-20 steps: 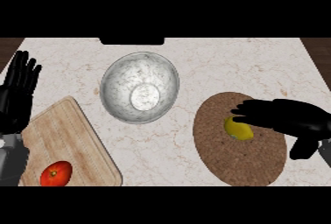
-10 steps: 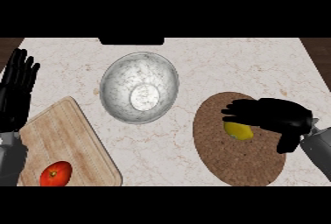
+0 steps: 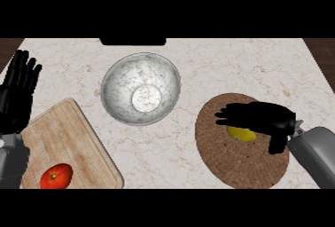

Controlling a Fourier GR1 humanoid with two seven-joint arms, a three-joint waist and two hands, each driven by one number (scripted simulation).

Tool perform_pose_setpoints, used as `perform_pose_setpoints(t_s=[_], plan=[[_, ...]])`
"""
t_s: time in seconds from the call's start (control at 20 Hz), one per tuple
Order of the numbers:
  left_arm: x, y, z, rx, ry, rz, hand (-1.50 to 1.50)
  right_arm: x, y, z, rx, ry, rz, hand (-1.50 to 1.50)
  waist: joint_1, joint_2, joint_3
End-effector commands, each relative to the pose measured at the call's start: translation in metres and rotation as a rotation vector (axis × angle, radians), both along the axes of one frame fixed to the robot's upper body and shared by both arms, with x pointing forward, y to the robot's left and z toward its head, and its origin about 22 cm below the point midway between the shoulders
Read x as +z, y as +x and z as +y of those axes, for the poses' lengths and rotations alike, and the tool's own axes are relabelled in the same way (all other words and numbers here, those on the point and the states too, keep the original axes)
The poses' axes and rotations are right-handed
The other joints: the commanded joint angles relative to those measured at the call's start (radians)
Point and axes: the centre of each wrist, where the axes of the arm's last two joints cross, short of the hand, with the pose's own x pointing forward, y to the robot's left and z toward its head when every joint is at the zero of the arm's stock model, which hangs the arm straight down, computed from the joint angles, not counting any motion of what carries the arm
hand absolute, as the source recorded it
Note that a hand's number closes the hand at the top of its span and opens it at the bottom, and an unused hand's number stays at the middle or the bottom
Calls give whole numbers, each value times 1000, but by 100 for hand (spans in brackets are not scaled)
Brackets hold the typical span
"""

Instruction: Pick the lemon from the placemat and place it in the bowl

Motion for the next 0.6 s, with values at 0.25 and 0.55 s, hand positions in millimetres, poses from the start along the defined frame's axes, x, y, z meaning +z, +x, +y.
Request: perform_pose_setpoints(t_s=[0.25, 0.55], plan=[[7, -10, 20, 3, 12, -9, 0, -14, 1, -4, -35, -33, 52, -150, 0, -1, 0], [-6, -20, 5, -7, -1, 3, 0, -46, 15, -11, -28, -60, 28, -150, 6, 0, 0]])
